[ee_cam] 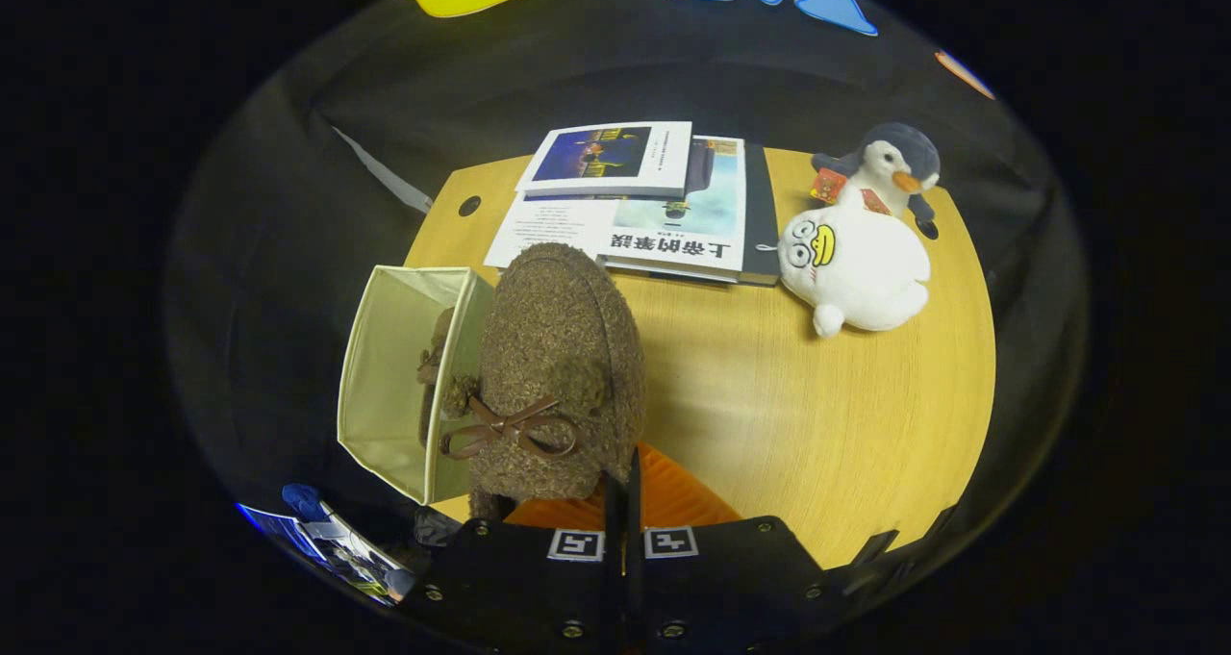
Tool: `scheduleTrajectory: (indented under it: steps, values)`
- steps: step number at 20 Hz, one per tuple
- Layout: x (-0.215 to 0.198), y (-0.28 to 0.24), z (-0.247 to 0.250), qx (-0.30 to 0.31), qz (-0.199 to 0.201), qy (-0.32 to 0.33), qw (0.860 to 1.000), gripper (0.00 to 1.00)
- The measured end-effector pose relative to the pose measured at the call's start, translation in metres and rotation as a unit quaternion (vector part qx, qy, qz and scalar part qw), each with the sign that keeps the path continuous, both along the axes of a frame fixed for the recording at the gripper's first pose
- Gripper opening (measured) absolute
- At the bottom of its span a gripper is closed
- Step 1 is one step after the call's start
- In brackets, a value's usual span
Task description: Open the storage box then place both shoes into the box .Put the left shoe in first, then the right shoe, with the right side of both shoes facing outward in a uniform manner.
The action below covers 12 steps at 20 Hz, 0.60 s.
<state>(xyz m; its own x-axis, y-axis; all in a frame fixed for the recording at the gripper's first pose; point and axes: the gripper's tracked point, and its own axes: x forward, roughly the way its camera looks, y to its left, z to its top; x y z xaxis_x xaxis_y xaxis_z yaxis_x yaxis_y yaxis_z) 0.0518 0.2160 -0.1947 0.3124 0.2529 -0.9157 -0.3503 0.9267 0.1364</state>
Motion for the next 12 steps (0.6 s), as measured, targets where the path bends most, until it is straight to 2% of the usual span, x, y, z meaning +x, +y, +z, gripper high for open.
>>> scheduleTrajectory:
  steps: [12]
  values:
    - [-0.014,0.128,0.018,0.03,0.056,0.005,0.998,0.01]
